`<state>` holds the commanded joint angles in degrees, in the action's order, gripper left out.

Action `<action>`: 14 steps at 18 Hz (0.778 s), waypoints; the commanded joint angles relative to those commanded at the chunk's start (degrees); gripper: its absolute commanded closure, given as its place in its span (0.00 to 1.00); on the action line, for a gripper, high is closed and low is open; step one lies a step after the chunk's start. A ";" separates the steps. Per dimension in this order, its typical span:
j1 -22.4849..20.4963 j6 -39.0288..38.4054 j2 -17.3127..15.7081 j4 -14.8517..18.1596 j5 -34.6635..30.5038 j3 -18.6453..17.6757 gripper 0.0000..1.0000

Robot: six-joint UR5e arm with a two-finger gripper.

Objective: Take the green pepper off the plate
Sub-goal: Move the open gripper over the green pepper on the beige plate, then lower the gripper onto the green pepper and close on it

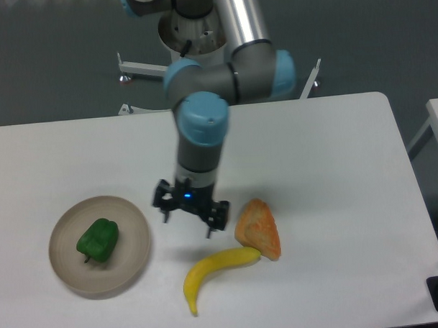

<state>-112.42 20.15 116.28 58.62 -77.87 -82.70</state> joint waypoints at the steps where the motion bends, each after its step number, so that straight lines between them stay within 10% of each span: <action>1: 1.23 -1.58 0.09 -0.09 0.00 -0.09 0.00; 7: 6.86 -5.20 1.32 -7.63 -0.18 -3.95 0.00; 14: 8.89 -4.94 3.69 -8.35 -0.26 -4.40 0.00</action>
<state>-103.54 15.20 119.97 50.28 -78.13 -87.10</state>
